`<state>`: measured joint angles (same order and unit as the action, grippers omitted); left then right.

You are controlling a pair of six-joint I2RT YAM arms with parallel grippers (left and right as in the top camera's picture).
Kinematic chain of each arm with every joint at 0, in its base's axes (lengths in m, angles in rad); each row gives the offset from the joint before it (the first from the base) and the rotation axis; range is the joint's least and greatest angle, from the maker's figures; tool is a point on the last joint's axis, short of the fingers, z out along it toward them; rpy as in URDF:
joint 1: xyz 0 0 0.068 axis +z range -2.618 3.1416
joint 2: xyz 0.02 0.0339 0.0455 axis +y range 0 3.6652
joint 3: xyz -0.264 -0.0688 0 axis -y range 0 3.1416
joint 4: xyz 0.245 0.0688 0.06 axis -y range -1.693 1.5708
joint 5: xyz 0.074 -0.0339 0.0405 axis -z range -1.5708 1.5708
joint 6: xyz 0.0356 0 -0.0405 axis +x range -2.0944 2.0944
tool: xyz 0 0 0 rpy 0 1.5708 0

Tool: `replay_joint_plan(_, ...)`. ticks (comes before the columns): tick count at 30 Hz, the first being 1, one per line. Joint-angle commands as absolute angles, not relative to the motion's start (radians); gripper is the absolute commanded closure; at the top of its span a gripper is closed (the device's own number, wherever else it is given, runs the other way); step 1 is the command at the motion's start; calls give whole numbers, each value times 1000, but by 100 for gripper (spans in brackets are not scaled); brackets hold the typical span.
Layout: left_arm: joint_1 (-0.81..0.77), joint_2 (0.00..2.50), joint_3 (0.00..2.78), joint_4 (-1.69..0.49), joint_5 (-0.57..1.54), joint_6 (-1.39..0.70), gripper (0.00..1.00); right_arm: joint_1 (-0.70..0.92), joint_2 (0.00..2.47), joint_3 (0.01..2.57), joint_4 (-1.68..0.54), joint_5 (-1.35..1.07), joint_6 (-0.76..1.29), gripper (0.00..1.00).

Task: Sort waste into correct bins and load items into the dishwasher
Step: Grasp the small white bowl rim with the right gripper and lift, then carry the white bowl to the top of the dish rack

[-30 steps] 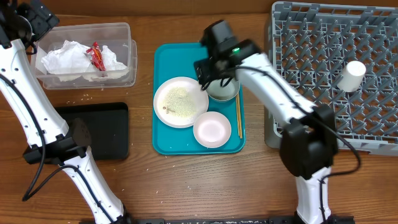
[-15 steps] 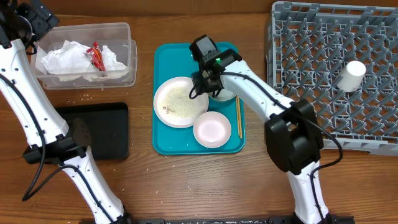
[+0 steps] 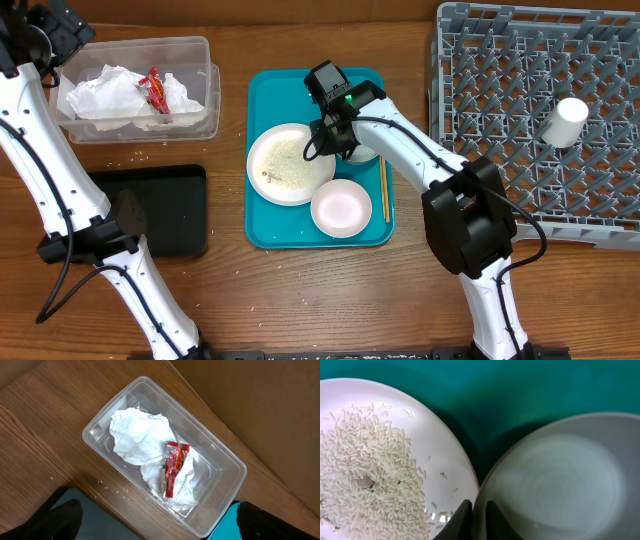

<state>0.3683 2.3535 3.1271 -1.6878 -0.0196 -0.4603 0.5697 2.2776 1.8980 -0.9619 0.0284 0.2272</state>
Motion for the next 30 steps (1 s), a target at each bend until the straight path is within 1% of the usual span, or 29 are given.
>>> replay_joint_plan(1, 372, 2350, 3129, -1689, -26, -438, 0, 568, 2283, 1917, -965, 21, 240, 90)
replay_joint_plan(5, 372, 2350, 3129, -1689, -27, -438, 0, 568, 2280, 1931, -975, 2, 240, 96)
replay_joint_plan(11, 372, 2350, 3129, -1689, -27, -438, 0, 567, 2274, 2011, -1017, -38, 240, 96)
replay_joint_plan(18, 372, 2350, 3129, -1689, -27, -438, 0, 540, 2266, 2220, -1133, -39, 240, 96)
replay_joint_plan(24, 372, 2350, 3129, -1689, -27, -438, 0, 446, 2264, 2461, -1263, -39, 240, 96)
replay_joint_plan(28, 372, 2350, 3129, -1689, -27, -438, 0, 334, 2262, 2580, -1316, -67, 239, 96)
replay_joint_plan(30, 372, 2350, 3129, -1689, -27, -438, 0, 249, 2262, 2609, -1318, -150, 240, 96)
